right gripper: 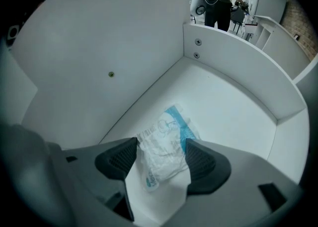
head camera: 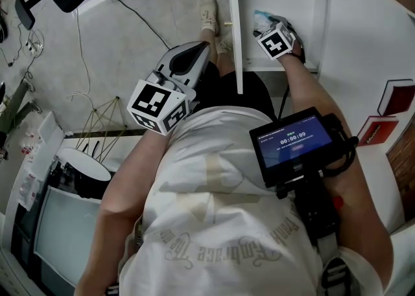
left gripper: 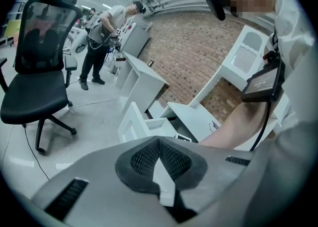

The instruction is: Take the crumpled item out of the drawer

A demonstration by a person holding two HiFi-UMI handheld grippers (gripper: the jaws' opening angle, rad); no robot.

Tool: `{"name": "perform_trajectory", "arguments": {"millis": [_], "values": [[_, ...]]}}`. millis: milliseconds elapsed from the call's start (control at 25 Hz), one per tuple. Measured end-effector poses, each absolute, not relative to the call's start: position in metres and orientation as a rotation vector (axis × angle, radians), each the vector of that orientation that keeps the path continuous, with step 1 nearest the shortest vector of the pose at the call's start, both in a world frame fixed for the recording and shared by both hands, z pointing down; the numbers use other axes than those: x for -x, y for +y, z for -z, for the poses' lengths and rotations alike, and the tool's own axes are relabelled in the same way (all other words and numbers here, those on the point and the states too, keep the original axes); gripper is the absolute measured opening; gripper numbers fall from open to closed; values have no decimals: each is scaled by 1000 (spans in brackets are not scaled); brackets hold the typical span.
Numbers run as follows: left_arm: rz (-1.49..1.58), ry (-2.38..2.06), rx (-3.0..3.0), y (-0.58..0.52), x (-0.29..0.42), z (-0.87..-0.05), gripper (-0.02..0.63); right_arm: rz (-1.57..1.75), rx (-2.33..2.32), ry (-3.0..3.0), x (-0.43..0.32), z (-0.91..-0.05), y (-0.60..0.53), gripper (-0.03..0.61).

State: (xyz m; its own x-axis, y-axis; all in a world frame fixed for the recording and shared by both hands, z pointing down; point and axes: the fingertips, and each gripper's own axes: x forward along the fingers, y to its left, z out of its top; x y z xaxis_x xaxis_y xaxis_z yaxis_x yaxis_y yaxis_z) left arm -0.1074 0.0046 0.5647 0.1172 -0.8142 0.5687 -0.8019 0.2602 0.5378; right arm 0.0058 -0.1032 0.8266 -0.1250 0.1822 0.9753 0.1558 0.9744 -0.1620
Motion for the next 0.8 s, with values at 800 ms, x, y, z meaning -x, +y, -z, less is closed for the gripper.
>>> {"name": "perform_trajectory", "arguments": {"millis": [800], "values": [[21, -1654, -1541, -5, 106, -566, 20, -50, 221, -1742, 0, -821, -108, 225]]}}
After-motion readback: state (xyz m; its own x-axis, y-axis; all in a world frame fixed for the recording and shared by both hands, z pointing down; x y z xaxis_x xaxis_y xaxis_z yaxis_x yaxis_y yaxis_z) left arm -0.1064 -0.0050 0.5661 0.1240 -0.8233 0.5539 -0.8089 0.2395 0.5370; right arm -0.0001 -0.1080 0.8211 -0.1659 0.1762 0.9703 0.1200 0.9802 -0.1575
